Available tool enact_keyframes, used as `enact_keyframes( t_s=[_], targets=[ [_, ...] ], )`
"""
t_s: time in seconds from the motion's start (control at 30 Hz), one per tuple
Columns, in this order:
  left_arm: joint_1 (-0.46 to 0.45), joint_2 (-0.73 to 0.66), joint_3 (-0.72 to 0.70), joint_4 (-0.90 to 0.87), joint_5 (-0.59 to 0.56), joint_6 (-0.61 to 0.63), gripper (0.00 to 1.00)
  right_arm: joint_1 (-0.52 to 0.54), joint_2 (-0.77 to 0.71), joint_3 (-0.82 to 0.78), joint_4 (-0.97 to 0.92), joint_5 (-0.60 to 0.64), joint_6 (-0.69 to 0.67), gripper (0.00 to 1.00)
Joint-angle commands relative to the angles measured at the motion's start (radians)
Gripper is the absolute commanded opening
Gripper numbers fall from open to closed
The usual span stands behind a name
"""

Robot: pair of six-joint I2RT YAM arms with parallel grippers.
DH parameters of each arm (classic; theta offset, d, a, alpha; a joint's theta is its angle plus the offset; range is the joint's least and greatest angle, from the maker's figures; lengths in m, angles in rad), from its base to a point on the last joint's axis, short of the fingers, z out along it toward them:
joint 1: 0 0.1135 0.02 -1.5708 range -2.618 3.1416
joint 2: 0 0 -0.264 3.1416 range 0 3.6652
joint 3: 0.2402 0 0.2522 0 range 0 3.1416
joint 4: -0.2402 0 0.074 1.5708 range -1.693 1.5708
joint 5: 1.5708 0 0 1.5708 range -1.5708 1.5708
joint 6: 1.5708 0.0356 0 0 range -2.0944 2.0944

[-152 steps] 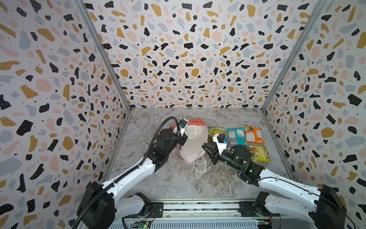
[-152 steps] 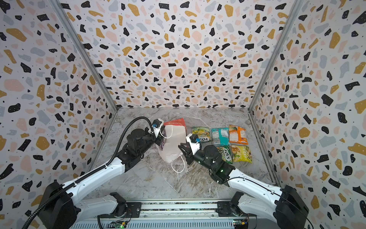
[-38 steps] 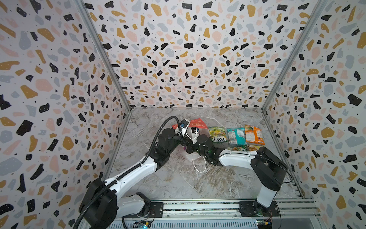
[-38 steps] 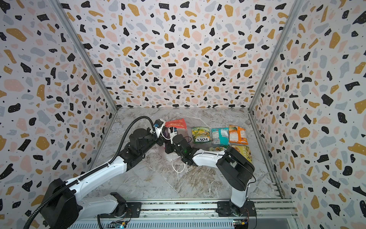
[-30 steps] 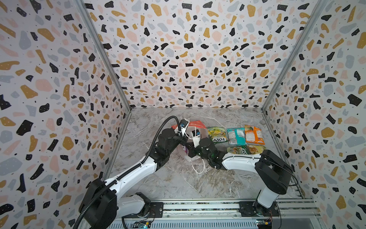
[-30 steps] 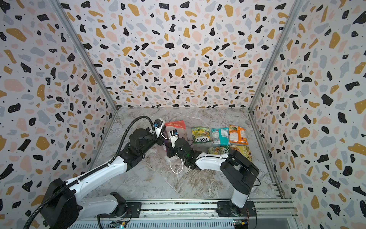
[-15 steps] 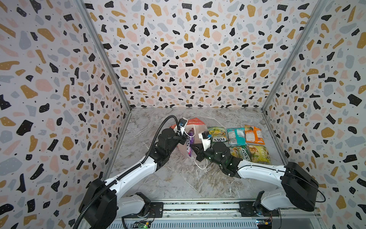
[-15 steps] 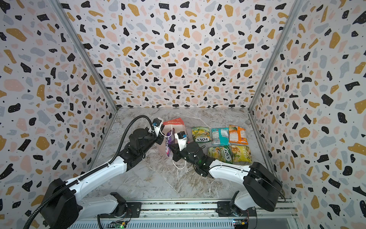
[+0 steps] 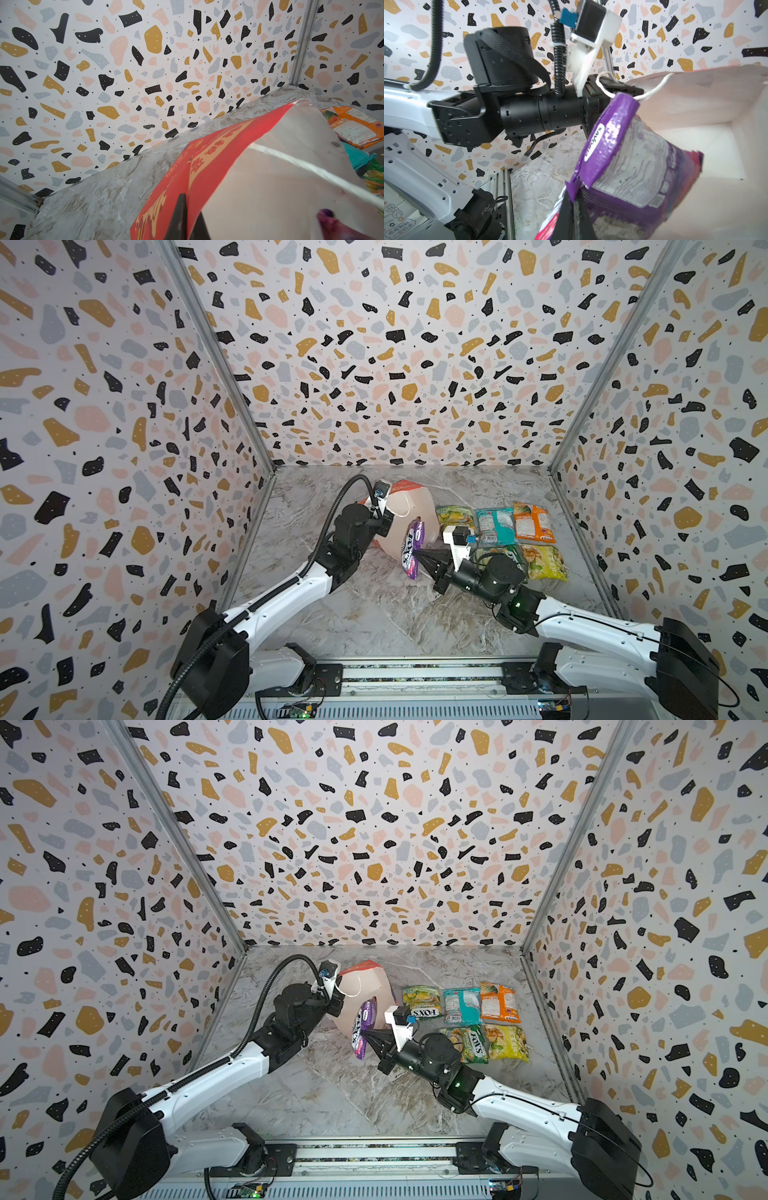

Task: Take the snacks out of the paper bag
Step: Pick up the snack from the paper bag, then place the paper bag at the top-center of the table, then place the snack at the center of the table.

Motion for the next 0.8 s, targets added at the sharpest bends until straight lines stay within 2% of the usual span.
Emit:
enact_keyframes(
  t_s=[0.0, 0.3, 0.7, 0.77],
  targets=[
    [-0.003, 0.002, 0.028, 0.02, -0.009, -0.022, 0.0, 0.006, -0.078, 0.013, 0.071, 0.015, -0.029, 0.0],
    [-0.002, 0.023, 0.05, 0.006, -0.008, -0.002, 0.0, 0.009, -0.218, 0.118, -0.095, 0.136, 0.004, 0.0],
    [-0.002, -0.045, 0.006, 0.023, 0.1, 0.116, 0.0, 0.011, -0.368, 0.176, -0.302, 0.296, 0.087, 0.0],
    [-0.002, -0.07, -0.028, 0.079, 0.11, 0.125, 0.0, 0.014, -0.388, 0.172, -0.341, 0.343, 0.129, 0.0]
  ],
)
